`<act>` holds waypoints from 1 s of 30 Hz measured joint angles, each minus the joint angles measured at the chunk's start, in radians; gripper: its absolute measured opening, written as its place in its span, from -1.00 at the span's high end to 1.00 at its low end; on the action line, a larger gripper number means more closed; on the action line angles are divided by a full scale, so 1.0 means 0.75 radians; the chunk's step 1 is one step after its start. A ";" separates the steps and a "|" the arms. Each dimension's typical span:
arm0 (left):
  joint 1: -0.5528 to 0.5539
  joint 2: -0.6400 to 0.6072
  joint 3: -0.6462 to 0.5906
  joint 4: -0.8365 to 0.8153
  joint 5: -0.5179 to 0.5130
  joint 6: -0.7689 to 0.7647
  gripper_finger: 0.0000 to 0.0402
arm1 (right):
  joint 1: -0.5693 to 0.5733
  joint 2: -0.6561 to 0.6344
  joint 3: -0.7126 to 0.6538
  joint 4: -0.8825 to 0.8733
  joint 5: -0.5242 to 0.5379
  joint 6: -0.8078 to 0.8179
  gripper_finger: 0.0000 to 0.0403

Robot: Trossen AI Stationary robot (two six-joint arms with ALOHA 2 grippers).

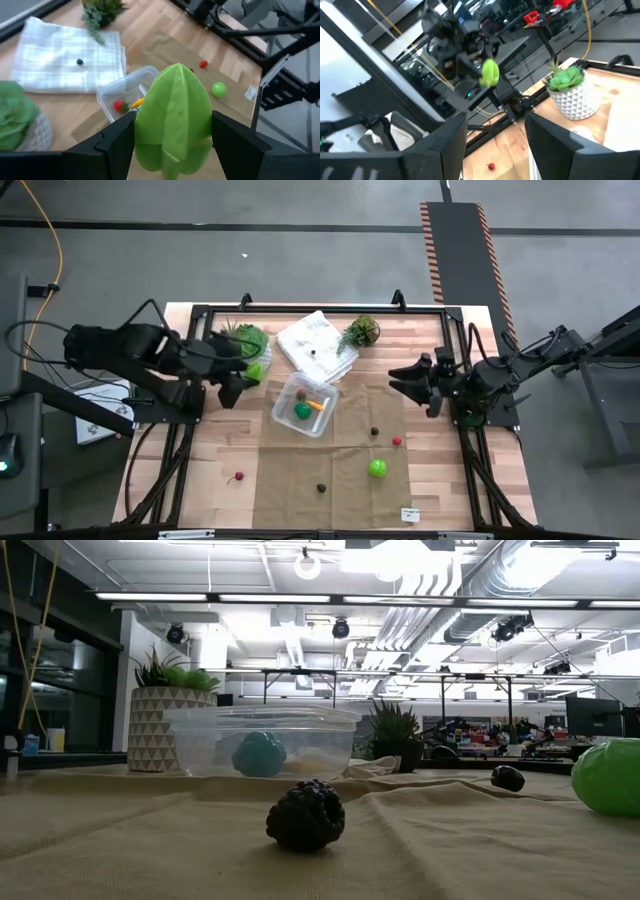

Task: Pick and placing Produce into tupperware
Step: Put the green starfruit into transparent bin

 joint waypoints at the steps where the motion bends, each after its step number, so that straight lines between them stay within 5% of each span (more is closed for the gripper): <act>1: 0.001 -0.017 -0.054 0.046 0.009 0.005 -0.13 | 0.000 0.000 0.000 0.005 0.012 0.000 0.06; 16: 0.090 -0.070 -0.624 0.614 0.247 0.072 -0.13 | -0.017 0.022 0.000 0.025 0.077 0.046 0.06; 30: 0.384 -0.031 -0.759 0.829 0.402 0.190 -0.13 | -0.068 0.101 0.000 0.025 0.037 0.089 0.06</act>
